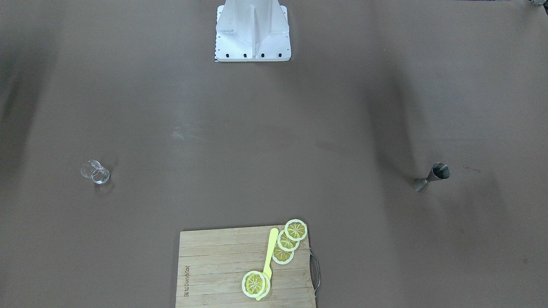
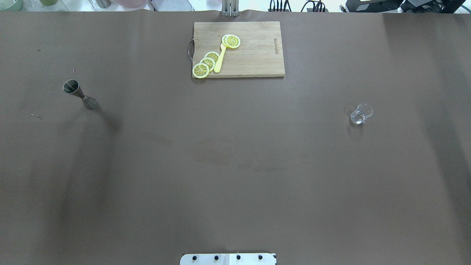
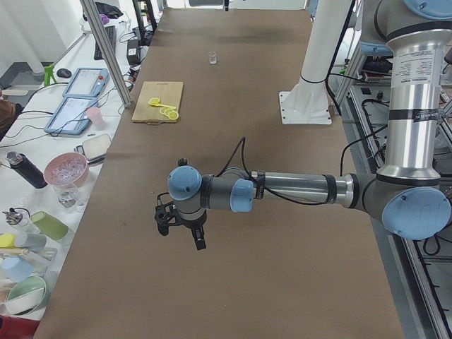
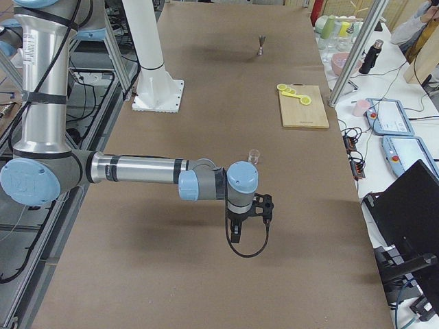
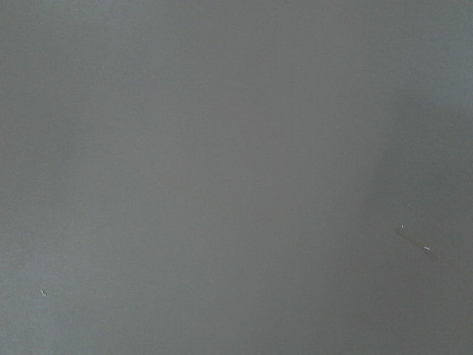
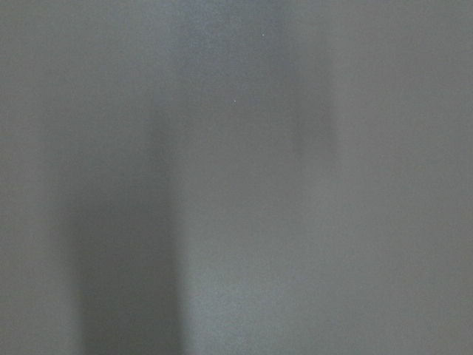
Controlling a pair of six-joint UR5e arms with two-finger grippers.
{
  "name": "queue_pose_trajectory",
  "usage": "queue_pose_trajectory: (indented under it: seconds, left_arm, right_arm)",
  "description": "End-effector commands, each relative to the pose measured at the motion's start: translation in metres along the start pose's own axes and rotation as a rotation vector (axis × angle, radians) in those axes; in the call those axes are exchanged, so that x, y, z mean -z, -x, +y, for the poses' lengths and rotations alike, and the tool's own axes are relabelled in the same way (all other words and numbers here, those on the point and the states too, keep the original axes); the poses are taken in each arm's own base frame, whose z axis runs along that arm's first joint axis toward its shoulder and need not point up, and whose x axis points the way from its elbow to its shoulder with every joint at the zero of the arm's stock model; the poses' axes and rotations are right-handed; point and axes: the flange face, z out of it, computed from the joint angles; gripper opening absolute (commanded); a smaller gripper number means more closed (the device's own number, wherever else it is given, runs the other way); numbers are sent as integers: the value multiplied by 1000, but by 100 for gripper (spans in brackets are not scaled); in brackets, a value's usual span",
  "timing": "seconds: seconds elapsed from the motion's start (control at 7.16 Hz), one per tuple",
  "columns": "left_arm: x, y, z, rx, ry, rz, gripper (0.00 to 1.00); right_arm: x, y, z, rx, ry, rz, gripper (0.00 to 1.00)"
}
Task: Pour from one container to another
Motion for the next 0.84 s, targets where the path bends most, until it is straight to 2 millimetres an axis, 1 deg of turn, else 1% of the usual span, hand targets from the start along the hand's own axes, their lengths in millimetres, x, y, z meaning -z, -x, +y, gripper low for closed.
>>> queue_pose_trajectory:
  seconds: [0.0, 0.14, 0.28, 0.7]
  left_arm:
    - [1, -1, 0, -2, -2, 1, 100]
    - [0, 0, 1, -1, -1, 1, 100]
    - [0, -5, 0, -9, 0, 0, 100]
    - [0, -4, 1, -8, 1, 0, 100]
  right_arm:
    - [0, 0, 0, 3, -2, 0, 100]
    - [0, 0, 0, 2, 0, -2, 100]
    - [0, 0, 1, 0, 2, -1, 100]
    - [-2, -2, 3, 2, 2, 5, 100]
